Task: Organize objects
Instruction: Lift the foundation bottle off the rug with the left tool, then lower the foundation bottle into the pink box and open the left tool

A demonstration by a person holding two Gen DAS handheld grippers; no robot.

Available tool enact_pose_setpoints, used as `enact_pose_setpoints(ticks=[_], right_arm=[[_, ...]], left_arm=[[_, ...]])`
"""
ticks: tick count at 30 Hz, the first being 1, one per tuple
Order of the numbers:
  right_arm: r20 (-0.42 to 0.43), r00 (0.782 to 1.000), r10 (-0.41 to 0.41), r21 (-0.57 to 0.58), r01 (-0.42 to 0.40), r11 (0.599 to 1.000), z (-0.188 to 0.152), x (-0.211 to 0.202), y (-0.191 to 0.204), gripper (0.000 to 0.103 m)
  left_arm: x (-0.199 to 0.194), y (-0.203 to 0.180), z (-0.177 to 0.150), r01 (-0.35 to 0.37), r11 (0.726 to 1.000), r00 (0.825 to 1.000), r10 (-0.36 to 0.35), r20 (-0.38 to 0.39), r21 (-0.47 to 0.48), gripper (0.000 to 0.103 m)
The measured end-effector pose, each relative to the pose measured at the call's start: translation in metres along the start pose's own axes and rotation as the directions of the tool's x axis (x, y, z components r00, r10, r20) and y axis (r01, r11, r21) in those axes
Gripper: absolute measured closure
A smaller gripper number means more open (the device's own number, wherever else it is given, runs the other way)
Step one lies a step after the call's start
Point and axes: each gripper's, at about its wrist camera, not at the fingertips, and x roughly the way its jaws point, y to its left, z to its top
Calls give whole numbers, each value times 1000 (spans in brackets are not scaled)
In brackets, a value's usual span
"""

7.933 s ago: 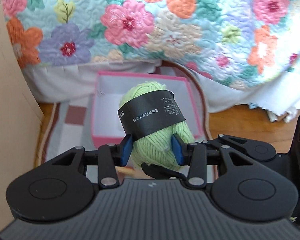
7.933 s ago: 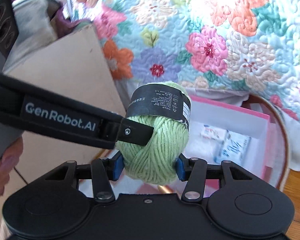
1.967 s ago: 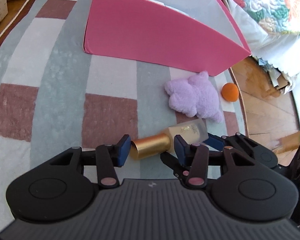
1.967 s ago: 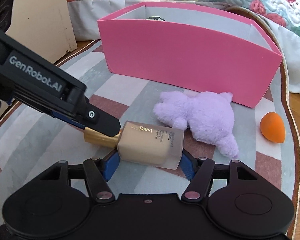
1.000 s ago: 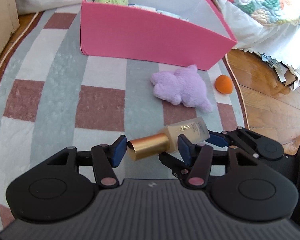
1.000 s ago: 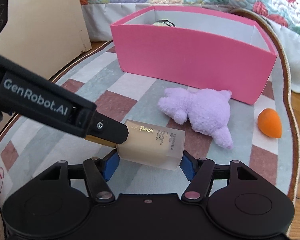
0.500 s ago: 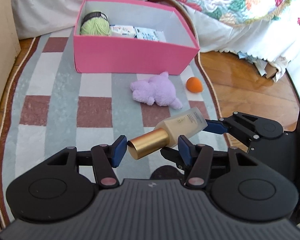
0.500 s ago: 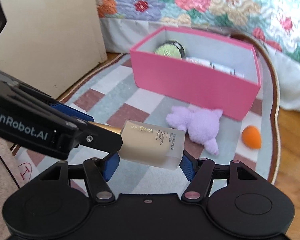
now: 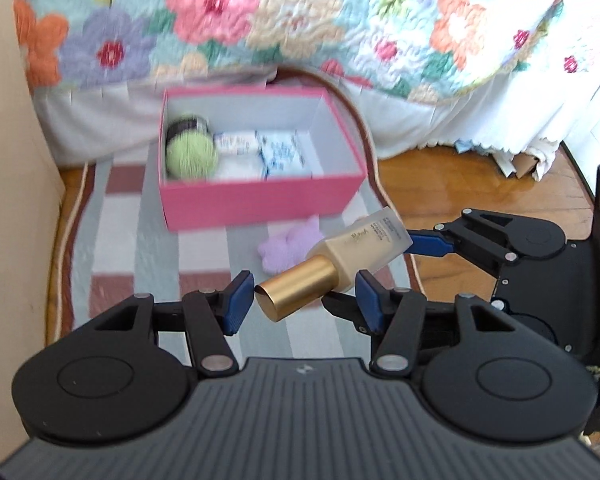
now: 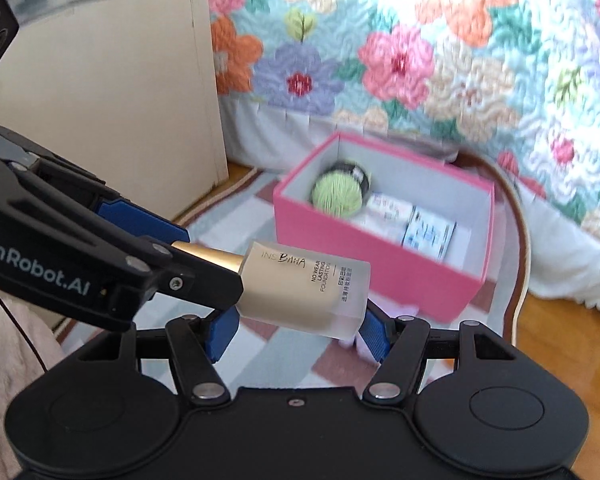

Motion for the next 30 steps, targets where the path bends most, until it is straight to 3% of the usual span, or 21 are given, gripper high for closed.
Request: enact_pose_setpoints(ticks=[7, 13, 18, 22, 30], right_arm=[[67, 997, -46, -65, 51, 997, 45, -3, -18, 34], [82, 995, -58, -58, 63, 996, 84, 20, -54, 34], [73, 996, -52, -27, 54, 998, 109, 64, -91, 34], [37, 999, -23, 40, 22, 999, 122, 113, -128, 34], [-72, 997, -20, 165, 32, 986, 124, 208, -182, 34]], left_arm=[[-2, 0, 51, -30, 999, 997, 29, 77, 14, 48], [26, 11, 104, -38, 999, 994, 39, 101, -9, 47], [75, 24, 144, -67, 998, 993, 67, 99, -1, 47], [129, 44, 171, -73, 995, 994, 78, 82, -61, 47], [233, 76, 190, -58, 991, 998, 62, 29, -122, 47]])
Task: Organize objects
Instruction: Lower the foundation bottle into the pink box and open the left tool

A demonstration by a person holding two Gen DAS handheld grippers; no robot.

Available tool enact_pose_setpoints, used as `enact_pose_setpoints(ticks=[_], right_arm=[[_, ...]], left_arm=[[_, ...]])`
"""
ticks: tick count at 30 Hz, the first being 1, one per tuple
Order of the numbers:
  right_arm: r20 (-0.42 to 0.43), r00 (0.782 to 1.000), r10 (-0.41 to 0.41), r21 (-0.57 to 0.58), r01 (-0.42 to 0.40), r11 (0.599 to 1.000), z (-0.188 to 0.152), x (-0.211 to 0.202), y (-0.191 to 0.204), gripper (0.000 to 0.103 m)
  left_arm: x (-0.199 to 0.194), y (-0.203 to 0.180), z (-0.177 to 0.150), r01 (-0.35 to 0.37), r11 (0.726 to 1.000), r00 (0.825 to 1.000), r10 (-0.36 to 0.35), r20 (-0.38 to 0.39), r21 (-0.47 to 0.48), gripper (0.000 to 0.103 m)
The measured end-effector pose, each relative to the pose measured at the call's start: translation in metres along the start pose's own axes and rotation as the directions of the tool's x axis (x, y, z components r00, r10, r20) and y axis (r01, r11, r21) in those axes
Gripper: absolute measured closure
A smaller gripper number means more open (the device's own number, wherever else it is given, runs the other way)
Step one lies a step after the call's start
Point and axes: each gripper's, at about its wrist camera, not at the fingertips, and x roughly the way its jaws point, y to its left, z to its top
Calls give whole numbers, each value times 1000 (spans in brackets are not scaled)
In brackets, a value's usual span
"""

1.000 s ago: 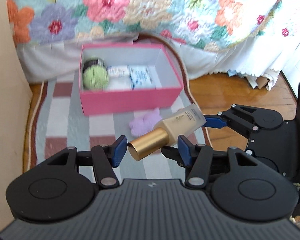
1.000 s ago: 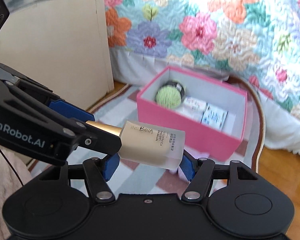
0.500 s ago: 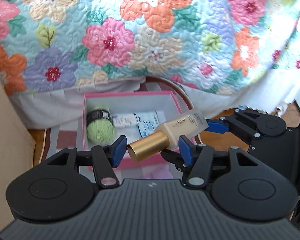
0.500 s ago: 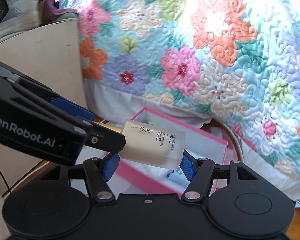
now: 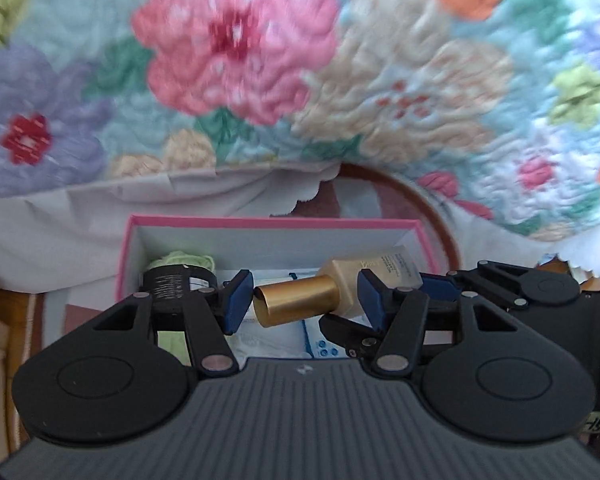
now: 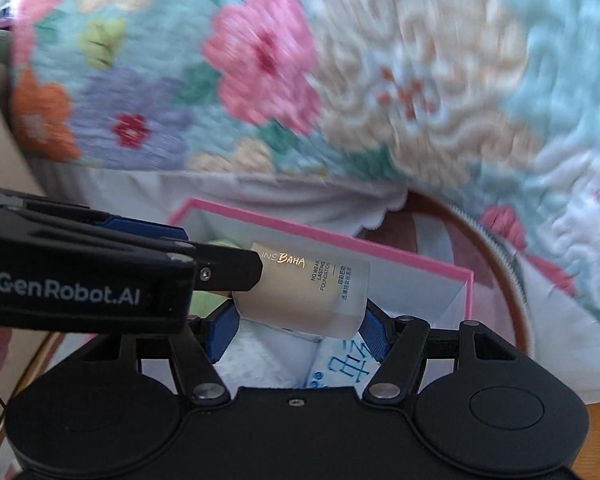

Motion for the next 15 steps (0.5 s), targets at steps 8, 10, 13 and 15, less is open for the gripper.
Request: enact_pose_setpoints(ticks=[8, 10, 13, 15], right_arm=[[-126, 990, -67, 0, 68, 998, -4, 66, -15, 34], [-147, 981, -123, -46, 118, 992, -4, 80, -10, 34], [-186, 975, -122, -16, 121, 992, -5, 95, -14, 34], [-199, 972, -123, -5, 124, 992, -7, 100, -14, 34]], left_arm=[[79, 29, -1, 39, 988, 996, -51, -78, -147, 47], [92, 34, -2, 38, 983, 995, -55, -87, -181, 47], [103, 39, -5, 30, 978, 994, -52, -101, -207, 49], [107, 40, -6, 22, 977, 994, -45, -104, -212, 49]])
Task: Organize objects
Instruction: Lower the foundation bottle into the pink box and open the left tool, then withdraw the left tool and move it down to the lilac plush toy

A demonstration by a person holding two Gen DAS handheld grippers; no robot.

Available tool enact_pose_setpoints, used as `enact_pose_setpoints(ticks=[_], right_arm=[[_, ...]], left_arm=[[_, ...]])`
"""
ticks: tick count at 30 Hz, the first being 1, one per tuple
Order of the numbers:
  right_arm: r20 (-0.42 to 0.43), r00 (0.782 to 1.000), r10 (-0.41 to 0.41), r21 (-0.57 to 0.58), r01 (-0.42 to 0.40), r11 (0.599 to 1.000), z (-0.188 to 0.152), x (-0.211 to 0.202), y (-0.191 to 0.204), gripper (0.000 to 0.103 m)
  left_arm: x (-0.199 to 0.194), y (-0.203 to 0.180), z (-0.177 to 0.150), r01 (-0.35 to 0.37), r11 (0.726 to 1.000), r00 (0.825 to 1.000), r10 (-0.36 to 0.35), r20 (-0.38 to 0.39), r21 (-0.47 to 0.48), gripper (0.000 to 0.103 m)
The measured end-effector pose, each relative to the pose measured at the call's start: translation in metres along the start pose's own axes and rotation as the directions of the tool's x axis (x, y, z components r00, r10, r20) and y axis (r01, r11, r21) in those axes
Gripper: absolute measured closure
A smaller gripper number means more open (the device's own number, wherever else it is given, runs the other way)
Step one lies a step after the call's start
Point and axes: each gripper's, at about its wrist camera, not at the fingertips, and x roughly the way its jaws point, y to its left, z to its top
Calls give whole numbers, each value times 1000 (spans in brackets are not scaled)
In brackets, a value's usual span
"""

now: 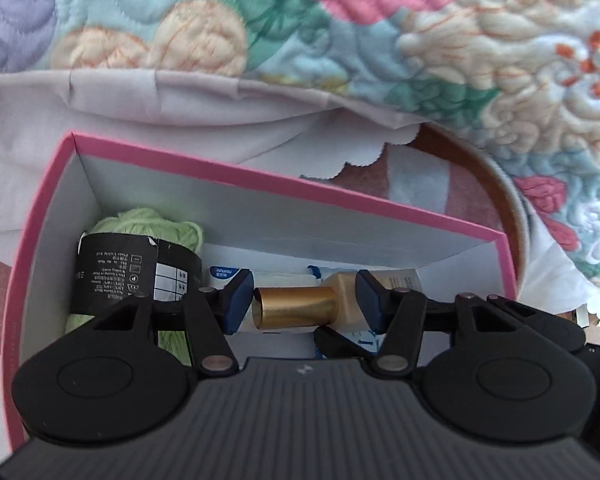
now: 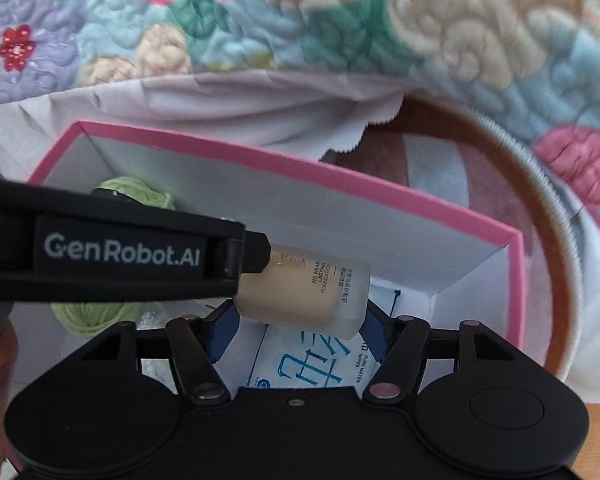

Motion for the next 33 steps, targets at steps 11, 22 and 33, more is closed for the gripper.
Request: enact_pose_setpoints(ticks=[11, 22, 33], right_arm=[[45, 999, -6, -4, 6, 1000, -12, -12, -7, 21], [187, 978, 92, -86, -77, 993, -66, -117, 1, 21], [257, 951, 173, -23, -173, 985, -112, -222, 17, 21]], left_arm=[[-21, -12, -11, -38, 998, 999, 37, 34, 56, 43], [-105, -25, -42, -51, 990, 999, 53, -9, 131, 40], [-219, -59, -70, -56, 976, 998, 56, 5, 210, 29]])
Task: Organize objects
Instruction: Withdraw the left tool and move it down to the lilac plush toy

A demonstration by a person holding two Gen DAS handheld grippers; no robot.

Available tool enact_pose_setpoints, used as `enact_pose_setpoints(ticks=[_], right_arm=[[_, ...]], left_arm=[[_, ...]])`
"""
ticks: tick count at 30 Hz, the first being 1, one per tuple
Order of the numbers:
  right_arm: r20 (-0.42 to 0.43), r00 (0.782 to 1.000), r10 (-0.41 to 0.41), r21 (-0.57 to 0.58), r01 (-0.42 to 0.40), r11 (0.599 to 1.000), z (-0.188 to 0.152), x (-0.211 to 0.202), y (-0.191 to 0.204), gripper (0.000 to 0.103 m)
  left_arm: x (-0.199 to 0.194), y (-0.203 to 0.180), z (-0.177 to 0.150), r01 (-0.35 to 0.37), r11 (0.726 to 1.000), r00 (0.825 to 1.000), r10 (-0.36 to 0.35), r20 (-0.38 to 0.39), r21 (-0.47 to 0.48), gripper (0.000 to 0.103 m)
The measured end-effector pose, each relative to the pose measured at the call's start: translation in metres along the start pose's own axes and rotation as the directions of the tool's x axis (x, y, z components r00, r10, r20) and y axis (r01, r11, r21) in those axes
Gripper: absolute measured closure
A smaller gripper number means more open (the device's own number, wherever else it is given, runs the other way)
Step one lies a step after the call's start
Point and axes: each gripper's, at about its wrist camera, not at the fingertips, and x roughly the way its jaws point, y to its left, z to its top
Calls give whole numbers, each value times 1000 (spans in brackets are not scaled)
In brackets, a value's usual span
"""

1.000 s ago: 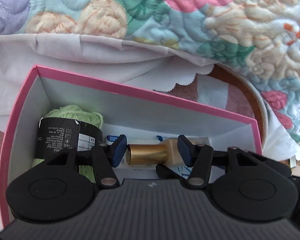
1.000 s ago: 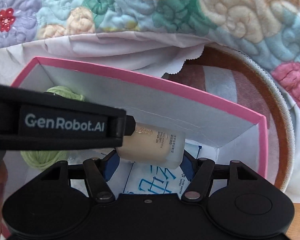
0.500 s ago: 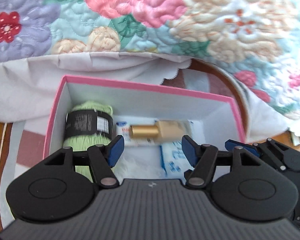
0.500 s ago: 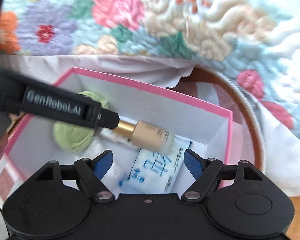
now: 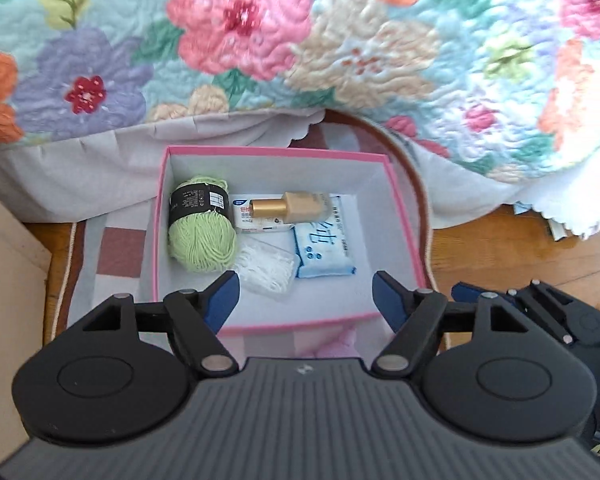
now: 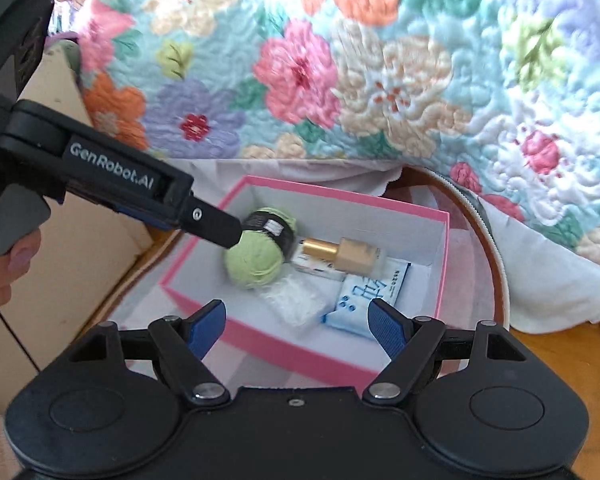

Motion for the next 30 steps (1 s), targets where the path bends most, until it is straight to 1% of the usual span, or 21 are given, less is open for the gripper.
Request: enact_pose_setpoints(ticks=[2, 5, 10, 18, 21, 23, 26, 30], right_arm=[[-13, 1000, -19, -14, 18, 1000, -2, -18, 12, 21], [-7, 1000, -27, -50, 26, 998, -12, -40, 28, 21], [-7, 1000, 1, -70, -2, 998, -30, -70, 51, 21], [-75, 996, 39, -143, -49, 988, -46, -93, 85, 20], [-90, 994, 55, -167, -70, 983, -50, -99, 95, 18], [-95, 994, 48, -170, -63, 983, -53, -100, 100, 18], [-95, 993, 66, -175, -82, 981, -57, -102, 106, 18], [-97, 994, 49, -192, -67, 979, -62, -92, 109, 17]], left_arm=[[-18, -1, -7, 13, 1000, 1000, -13, 12, -2, 28], [-38, 0, -23, 34, 999, 999, -33, 31, -13, 26], [-59, 6, -58, 42, 999, 999, -41, 26, -15, 25], [-85, 10, -102, 52, 999, 998, -52, 35, 1, 24], [-86, 11, -114, 48, 999, 998, -48, 36, 5, 23], [-83, 13, -121, 45, 999, 998, -45, 35, -2, 23], [-71, 17, -128, 45, 999, 999, -44, 27, -10, 23], [-49, 24, -133, 48, 998, 999, -47, 25, -27, 23]])
